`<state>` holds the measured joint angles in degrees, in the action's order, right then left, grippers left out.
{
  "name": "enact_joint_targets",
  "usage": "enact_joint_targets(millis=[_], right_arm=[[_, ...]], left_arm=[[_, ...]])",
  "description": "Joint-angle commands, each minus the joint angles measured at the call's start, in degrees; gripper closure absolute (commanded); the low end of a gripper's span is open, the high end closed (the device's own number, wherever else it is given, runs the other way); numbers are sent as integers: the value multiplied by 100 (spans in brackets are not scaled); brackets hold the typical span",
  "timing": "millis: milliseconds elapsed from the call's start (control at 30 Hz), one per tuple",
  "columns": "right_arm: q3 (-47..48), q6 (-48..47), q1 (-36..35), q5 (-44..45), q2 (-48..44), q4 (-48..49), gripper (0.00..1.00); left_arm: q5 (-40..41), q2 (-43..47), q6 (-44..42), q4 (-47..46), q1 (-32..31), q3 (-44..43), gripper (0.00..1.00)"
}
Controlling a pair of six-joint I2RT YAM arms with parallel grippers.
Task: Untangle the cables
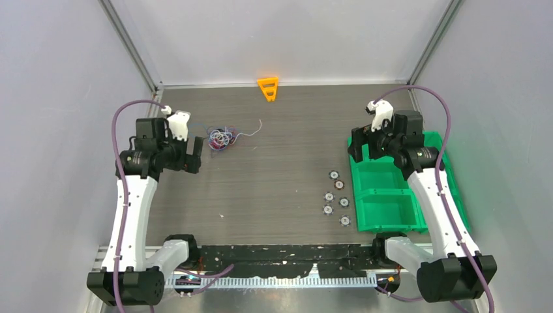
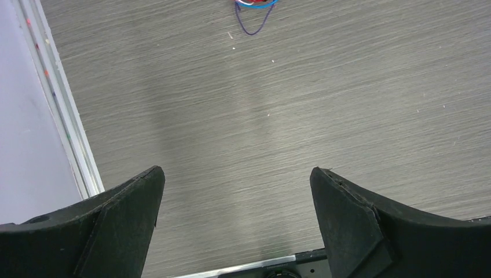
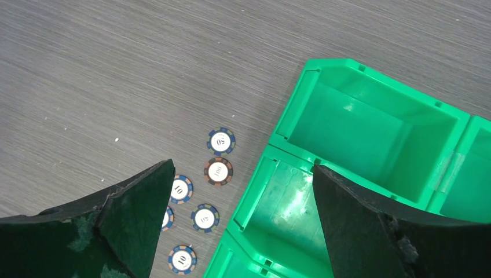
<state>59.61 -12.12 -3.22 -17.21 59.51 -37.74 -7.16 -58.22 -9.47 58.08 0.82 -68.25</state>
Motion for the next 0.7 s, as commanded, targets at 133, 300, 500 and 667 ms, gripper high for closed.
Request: enact_joint_targets(millis=[133, 300, 500, 667], right_arm=[[464, -195, -286, -457, 651, -81, 5], [757, -177, -419, -390, 1190, -139, 5], [828, -155, -500, -473, 1525, -222, 5], [777, -138, -577, -546, 1668, -262, 5]], left_arm=[[-721, -1059, -679, -175, -290, -813, 1], [-1183, -2683, -524, -286, -313, -1877, 1], [-1428, -4408, 69, -792, -314, -2746, 10], [-1114, -5704, 496, -937, -322, -3512, 23]])
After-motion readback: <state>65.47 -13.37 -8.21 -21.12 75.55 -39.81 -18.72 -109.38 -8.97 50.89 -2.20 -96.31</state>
